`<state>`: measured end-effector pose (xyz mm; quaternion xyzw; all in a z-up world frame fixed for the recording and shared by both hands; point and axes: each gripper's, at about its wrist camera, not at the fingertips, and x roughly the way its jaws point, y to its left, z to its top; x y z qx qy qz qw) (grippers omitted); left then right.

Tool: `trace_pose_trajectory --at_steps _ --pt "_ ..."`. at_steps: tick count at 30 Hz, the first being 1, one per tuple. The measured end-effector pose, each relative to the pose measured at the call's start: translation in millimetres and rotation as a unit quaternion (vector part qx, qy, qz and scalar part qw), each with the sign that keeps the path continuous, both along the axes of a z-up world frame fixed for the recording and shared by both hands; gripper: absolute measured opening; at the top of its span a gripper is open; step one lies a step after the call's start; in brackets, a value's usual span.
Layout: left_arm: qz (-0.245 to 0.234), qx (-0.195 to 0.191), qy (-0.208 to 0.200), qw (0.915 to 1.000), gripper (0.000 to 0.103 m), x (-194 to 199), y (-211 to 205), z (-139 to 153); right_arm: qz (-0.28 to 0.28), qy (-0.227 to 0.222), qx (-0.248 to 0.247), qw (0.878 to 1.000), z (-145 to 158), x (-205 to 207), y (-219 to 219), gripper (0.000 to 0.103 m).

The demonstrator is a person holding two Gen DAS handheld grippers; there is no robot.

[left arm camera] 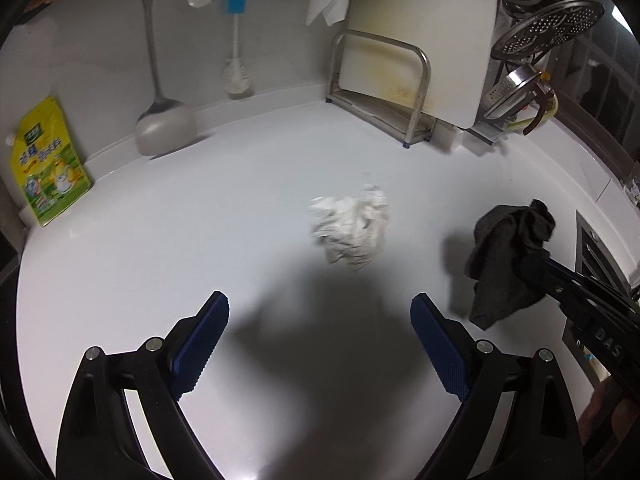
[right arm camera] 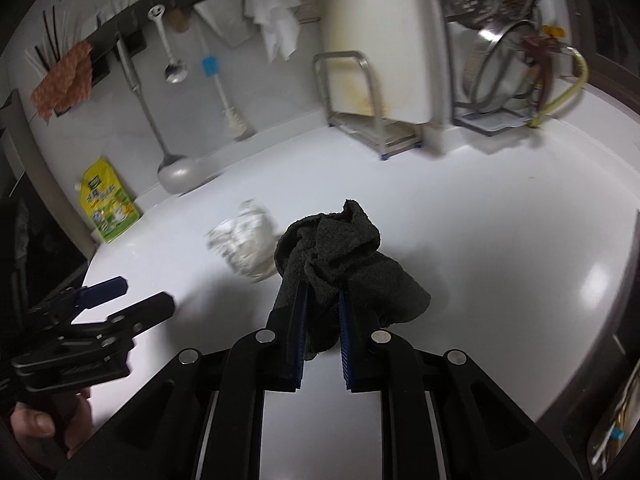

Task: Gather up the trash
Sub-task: 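Grasp the crumpled white plastic bag with the left tool while the right tool holds the cloth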

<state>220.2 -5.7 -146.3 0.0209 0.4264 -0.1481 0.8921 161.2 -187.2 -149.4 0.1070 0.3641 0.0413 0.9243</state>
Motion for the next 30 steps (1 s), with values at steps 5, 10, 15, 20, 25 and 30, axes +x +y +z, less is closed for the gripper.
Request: trace_pose_trajectory --at_steps 5,10,15,20,25,30 --pt "0.005 -0.019 0.019 0.9996 0.090 23 -20 -15 -0.026 0.001 0.001 1.000 0 -10 -22 0.014" --pt "0.038 -0.024 0.040 0.9982 0.090 45 -26 -33 -0.043 -0.002 0.006 0.999 -3 -21 -37 0.014" --pt "0.058 -0.026 0.040 0.9972 0.090 61 -27 -42 -0.048 -0.003 0.012 0.999 -7 -28 -42 0.014" --pt "0.069 -0.017 0.046 0.9964 0.090 73 -32 -49 -0.046 -0.003 0.012 0.999 -8 -30 -40 0.014" --pt "0.069 -0.003 0.047 0.9965 0.090 86 -44 -53 -0.047 -0.004 0.015 0.999 -8 -30 -39 0.014" --pt "0.060 0.018 0.044 0.9970 0.072 92 -52 -56 -0.049 -0.008 0.016 0.999 -6 -34 -38 0.014"
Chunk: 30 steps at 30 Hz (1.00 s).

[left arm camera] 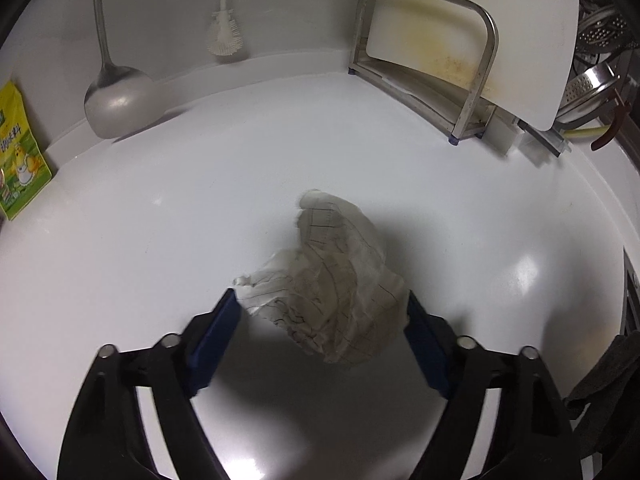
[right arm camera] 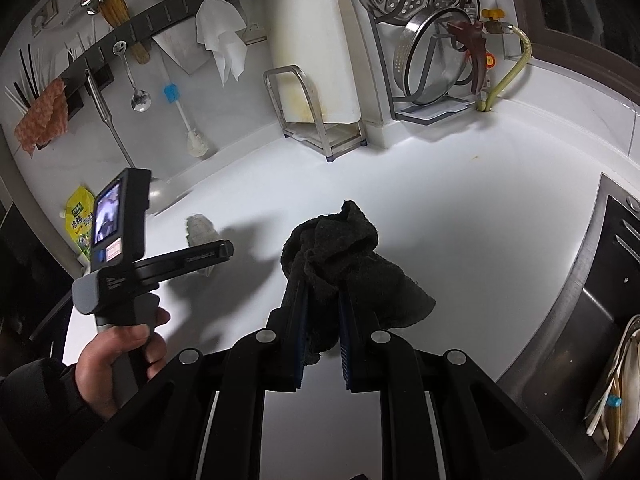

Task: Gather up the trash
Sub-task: 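Grasp the crumpled white plastic bag with the left tool while the right tool holds the cloth, then carry the white bag and grey cloth in both tools over the grey bin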

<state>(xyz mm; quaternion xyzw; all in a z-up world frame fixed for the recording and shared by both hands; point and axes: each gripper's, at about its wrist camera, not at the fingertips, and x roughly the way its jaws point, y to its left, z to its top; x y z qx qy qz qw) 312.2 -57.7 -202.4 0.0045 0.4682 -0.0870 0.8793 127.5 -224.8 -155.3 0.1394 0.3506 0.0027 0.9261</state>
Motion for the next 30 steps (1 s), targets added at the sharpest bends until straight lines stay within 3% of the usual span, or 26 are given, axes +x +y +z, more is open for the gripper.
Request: trace_pose_trajectory --at_steps 10,19,30 --pt "-0.015 -0.003 -0.016 0.9998 0.033 -3 3 10 -0.002 0.000 -0.001 1.000 2 -7 2 0.014" --pt "-0.022 -0.015 -0.031 0.9992 0.030 -37 31 41 0.009 -0.006 0.000 1.000 12 -21 9 0.014" --pt "-0.026 -0.004 -0.052 0.9983 0.030 -121 73 96 0.049 -0.010 0.005 0.999 28 -59 20 0.014"
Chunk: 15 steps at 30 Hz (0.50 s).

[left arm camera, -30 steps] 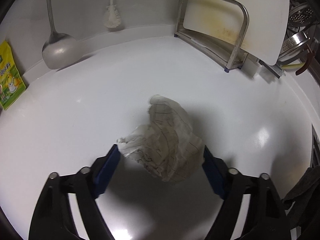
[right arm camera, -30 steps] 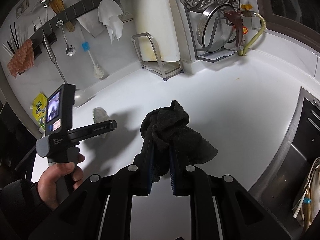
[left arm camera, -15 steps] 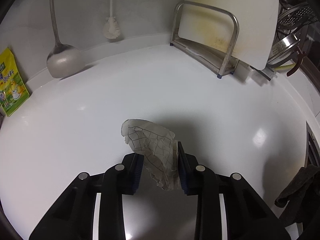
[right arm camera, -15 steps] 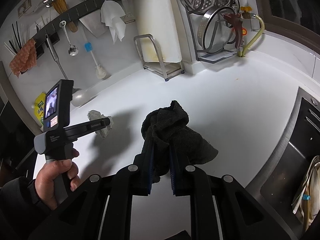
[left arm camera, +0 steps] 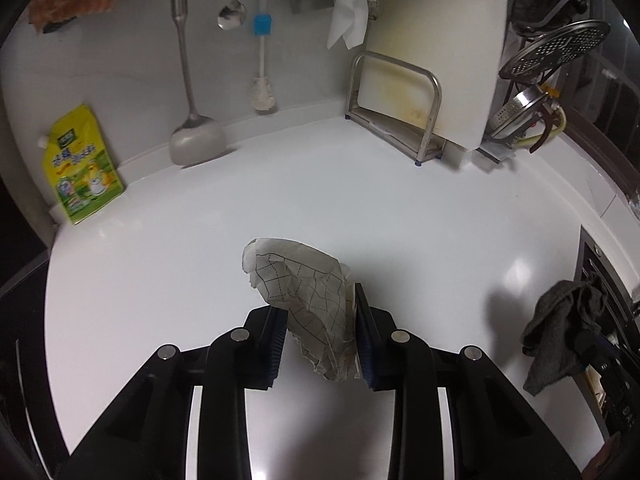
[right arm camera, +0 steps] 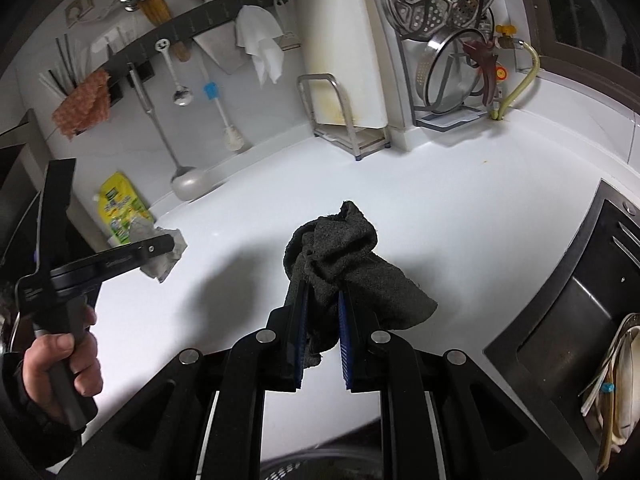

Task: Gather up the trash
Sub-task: 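Carry the white bag and grey cloth in both tools over the grey bin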

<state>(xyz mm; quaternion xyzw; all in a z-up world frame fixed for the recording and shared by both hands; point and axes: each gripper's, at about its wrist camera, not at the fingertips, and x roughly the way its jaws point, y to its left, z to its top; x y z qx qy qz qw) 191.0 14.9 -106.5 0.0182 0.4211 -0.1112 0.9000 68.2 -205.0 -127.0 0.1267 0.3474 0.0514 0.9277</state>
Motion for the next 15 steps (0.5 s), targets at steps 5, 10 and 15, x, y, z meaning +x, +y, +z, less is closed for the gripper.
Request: trace_pose_trajectory --at_steps 5,10,15 --pt "-0.002 0.008 0.004 1.0000 0.030 -45 0 12 0.019 -0.002 0.001 1.000 10 -25 2 0.014" --pt "0.000 0.009 0.005 0.9999 0.030 -91 -6 26 0.034 -0.001 0.002 0.999 18 -55 -5 0.014" --pt "-0.001 0.010 -0.002 0.9999 0.030 -132 -16 38 0.054 0.011 -0.010 0.998 19 -83 -10 0.014"
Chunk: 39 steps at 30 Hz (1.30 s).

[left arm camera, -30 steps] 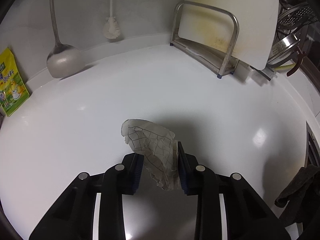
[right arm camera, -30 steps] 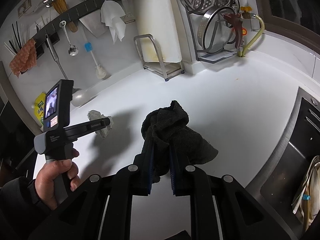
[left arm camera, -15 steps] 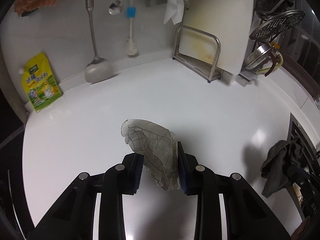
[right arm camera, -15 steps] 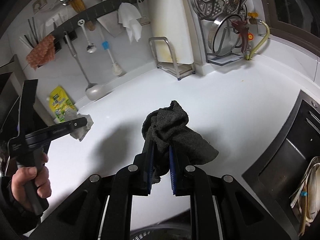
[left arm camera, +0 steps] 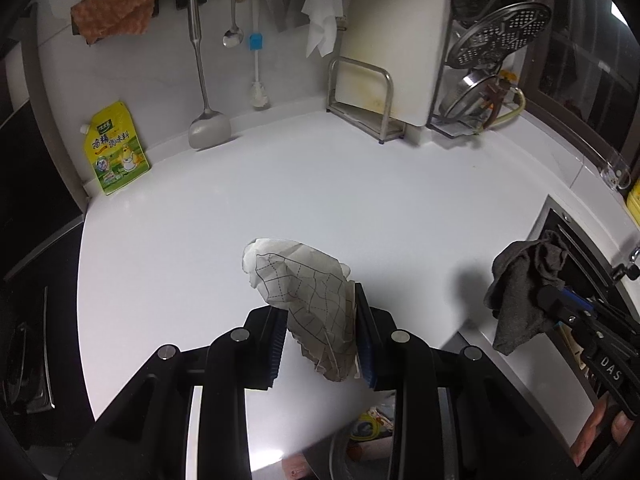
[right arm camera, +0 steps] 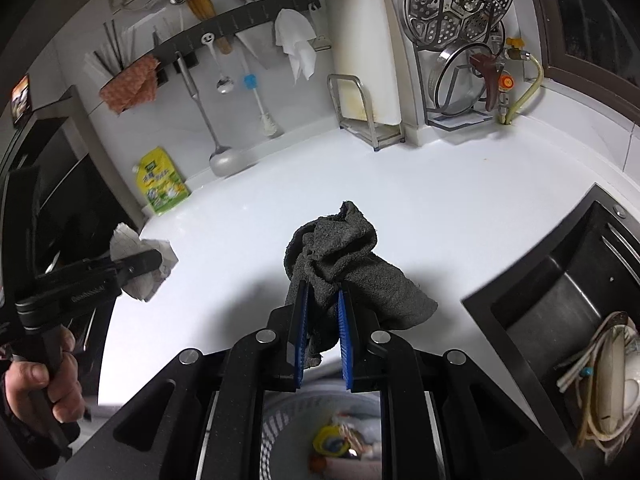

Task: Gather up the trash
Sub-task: 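Carry the white bag and grey cloth in both tools over the grey bin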

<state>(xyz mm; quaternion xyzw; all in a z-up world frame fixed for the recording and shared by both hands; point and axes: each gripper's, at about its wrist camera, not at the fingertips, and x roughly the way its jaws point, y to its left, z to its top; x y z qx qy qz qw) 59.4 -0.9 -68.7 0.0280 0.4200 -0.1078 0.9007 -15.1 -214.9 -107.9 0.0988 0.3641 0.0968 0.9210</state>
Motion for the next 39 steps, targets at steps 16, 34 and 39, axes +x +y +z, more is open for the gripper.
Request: trace_pose_trajectory --at_steps 16,34,39 --pt "0.023 0.001 0.021 0.9995 0.030 -87 -29 -15 0.062 0.034 -0.023 0.997 -10 -71 -17 0.014" --pt "0.026 0.002 0.054 0.9982 0.030 -132 -62 -42 0.104 0.059 -0.021 0.993 -36 -110 -24 0.014" --pt "0.026 0.005 0.067 0.9974 0.030 -134 -67 -53 0.109 0.075 -0.024 0.991 -48 -112 -21 0.014"
